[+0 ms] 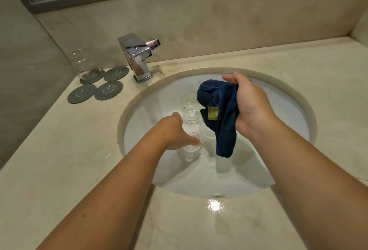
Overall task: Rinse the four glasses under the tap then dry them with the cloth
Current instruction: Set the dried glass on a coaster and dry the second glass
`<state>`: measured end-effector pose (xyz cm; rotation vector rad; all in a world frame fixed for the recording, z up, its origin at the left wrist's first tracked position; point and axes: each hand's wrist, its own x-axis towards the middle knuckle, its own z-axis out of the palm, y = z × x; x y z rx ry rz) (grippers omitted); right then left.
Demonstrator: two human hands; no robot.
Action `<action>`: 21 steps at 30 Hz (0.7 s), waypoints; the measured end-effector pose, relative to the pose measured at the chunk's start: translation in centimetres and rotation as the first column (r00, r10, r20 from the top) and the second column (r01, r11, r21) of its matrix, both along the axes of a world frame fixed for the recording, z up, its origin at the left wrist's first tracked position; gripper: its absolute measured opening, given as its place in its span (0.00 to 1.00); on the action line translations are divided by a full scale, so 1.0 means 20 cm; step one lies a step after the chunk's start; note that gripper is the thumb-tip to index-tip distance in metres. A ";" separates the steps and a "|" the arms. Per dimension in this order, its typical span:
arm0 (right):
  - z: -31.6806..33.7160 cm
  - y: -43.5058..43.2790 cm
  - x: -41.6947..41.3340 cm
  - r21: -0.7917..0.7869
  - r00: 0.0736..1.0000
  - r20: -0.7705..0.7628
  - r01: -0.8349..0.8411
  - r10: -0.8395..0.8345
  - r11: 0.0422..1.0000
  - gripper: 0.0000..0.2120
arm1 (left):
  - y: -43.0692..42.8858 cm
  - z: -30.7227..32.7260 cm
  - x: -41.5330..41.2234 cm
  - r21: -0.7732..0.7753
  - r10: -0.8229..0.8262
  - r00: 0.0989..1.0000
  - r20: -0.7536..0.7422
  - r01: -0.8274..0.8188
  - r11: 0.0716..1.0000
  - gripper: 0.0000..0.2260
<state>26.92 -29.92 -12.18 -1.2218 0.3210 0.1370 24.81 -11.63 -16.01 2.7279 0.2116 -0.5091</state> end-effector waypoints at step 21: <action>0.04 0.09 -0.11 0.173 0.936 0.344 -0.145 0.078 0.974 0.35 | -0.09 0.19 -0.13 -0.879 0.548 0.829 0.109 -0.177 0.443 0.34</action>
